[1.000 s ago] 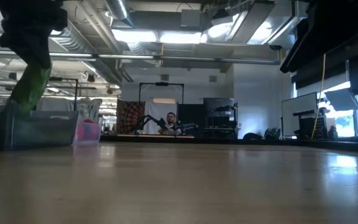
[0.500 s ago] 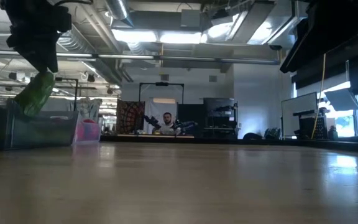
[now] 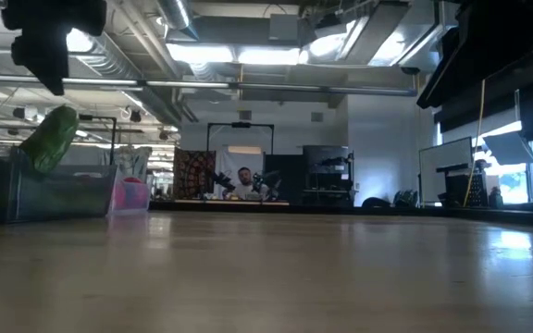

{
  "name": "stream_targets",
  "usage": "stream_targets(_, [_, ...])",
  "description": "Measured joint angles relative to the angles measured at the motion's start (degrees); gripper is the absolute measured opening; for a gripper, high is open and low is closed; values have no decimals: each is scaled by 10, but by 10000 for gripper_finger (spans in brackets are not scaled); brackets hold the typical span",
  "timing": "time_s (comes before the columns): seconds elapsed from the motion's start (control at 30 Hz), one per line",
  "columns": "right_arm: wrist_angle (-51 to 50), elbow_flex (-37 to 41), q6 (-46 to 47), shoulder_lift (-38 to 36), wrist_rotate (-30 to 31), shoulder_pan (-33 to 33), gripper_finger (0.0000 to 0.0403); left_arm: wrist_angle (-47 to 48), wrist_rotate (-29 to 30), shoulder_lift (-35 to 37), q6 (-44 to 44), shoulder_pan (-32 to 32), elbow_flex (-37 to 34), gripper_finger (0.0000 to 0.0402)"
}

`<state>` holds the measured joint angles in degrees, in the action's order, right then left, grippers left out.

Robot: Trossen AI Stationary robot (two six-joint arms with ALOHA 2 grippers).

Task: Sort produce into baskets
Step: Put the bitter melon into the black bin, then put the top lime into the white bin

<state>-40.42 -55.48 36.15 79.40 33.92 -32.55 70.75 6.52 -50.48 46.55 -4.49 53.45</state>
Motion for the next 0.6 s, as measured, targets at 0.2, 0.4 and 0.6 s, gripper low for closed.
stream_targets(0.2, [0,0,0,0,0,0,225,-21,-19,-9,20,-7,-65,178])
stream_targets(0.4, [-1,0,0,0,0,0,225,-40,72,-16,21,18,-100,146])
stream_targets(0.6, [-1,0,0,0,0,0,225,-41,134,-15,29,47,-125,138])
